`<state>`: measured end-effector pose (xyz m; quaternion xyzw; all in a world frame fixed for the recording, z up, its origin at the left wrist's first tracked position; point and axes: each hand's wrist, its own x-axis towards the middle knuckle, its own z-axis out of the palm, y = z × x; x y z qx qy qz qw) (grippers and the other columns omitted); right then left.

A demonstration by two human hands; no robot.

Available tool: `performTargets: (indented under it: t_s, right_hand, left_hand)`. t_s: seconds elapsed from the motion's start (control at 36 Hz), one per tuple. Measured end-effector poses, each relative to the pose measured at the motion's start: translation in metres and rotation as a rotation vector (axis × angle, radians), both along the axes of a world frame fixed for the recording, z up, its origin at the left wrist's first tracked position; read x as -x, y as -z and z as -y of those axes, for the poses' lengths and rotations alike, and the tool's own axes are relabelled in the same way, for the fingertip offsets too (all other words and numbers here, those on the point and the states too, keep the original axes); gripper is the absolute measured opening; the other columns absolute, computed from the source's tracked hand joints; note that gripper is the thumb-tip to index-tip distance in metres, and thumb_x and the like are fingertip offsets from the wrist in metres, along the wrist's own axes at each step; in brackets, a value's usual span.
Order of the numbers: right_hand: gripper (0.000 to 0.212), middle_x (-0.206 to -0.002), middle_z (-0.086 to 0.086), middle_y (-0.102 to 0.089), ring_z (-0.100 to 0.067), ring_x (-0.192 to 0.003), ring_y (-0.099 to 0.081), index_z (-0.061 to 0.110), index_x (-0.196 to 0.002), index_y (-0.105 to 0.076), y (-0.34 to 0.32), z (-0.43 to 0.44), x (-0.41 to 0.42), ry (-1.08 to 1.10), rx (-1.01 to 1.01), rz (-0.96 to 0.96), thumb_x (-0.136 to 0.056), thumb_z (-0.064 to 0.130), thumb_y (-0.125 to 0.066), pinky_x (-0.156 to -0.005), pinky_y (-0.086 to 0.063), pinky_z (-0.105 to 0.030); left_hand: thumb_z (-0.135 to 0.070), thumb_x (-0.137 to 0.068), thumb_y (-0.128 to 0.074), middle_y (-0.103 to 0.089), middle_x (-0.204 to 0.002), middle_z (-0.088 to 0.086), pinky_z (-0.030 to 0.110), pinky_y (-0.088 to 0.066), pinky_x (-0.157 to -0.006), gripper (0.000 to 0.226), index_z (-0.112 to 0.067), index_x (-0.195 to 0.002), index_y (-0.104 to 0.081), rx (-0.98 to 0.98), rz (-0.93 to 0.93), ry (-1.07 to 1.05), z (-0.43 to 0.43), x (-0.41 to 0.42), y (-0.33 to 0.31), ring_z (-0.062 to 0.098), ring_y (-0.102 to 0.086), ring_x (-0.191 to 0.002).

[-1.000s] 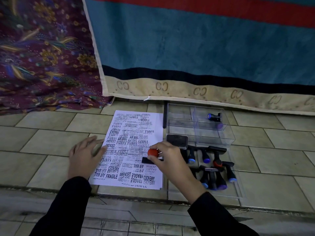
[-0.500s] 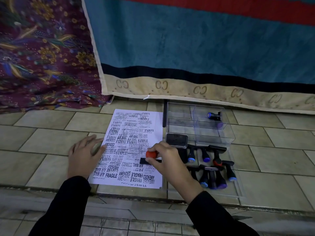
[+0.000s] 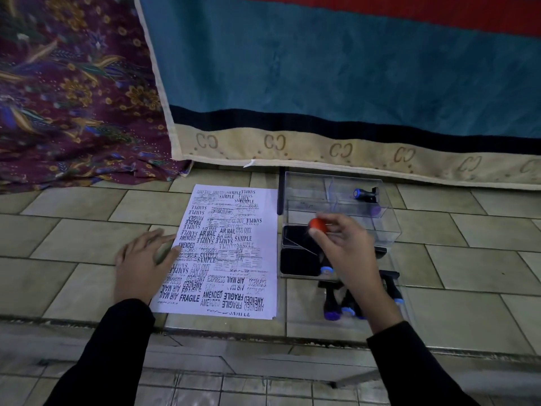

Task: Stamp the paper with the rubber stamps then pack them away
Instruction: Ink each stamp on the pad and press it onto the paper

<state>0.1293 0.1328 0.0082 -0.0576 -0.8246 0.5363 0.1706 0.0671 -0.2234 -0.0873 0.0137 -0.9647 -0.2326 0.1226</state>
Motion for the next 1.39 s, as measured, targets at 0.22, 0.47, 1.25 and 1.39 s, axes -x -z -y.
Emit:
performTargets:
  t_s: [0.22, 0.47, 1.25, 1.39]
  right_hand:
    - [0.028, -0.106, 0.007, -0.063, 0.002, -0.090, -0.063, 0.023, -0.107, -0.065, 0.015, -0.008, -0.010, -0.065, -0.190, 0.012, -0.081, 0.018, -0.072, -0.081, -0.052, -0.011]
    - [0.027, -0.098, 0.010, -0.061, -0.003, -0.087, -0.063, 0.015, -0.108, -0.068, 0.012, 0.003, -0.005, -0.110, -0.317, -0.046, -0.081, 0.018, -0.072, -0.080, -0.048, -0.005]
    - [0.029, -0.108, -0.003, -0.065, -0.015, -0.089, -0.063, 0.010, -0.107, -0.069, 0.013, 0.010, -0.001, -0.121, -0.364, 0.054, -0.079, 0.014, -0.074, -0.083, -0.055, -0.027]
    - [0.029, -0.107, -0.002, -0.065, -0.013, -0.088, -0.062, 0.011, -0.107, -0.069, 0.012, 0.011, 0.000, -0.100, -0.358, 0.049, -0.079, 0.014, -0.074, -0.082, -0.055, -0.024]
  left_hand:
    - [-0.064, -0.079, -0.041, -0.056, -0.135, -0.006, 0.043, -0.020, -0.112, 0.050, -0.037, -0.112, -0.067, -0.007, 0.005, 0.009, -0.001, 0.000, -0.003, 0.018, -0.044, -0.130]
    - [-0.048, -0.080, -0.052, -0.058, -0.134, -0.001, 0.046, -0.022, -0.115, 0.043, -0.025, -0.111, -0.071, -0.063, 0.005, 0.028, -0.003, -0.002, -0.009, 0.022, -0.047, -0.129]
    - [-0.042, -0.080, -0.053, -0.060, -0.133, 0.003, 0.046, -0.024, -0.113, 0.041, -0.020, -0.109, -0.070, -0.052, -0.005, 0.042, -0.002, -0.001, -0.008, 0.027, -0.049, -0.127]
    - [-0.042, -0.080, -0.053, -0.060, -0.132, 0.004, 0.044, -0.023, -0.112, 0.042, -0.018, -0.110, -0.070, -0.042, -0.006, 0.044, -0.001, 0.000, -0.007, 0.026, -0.050, -0.125]
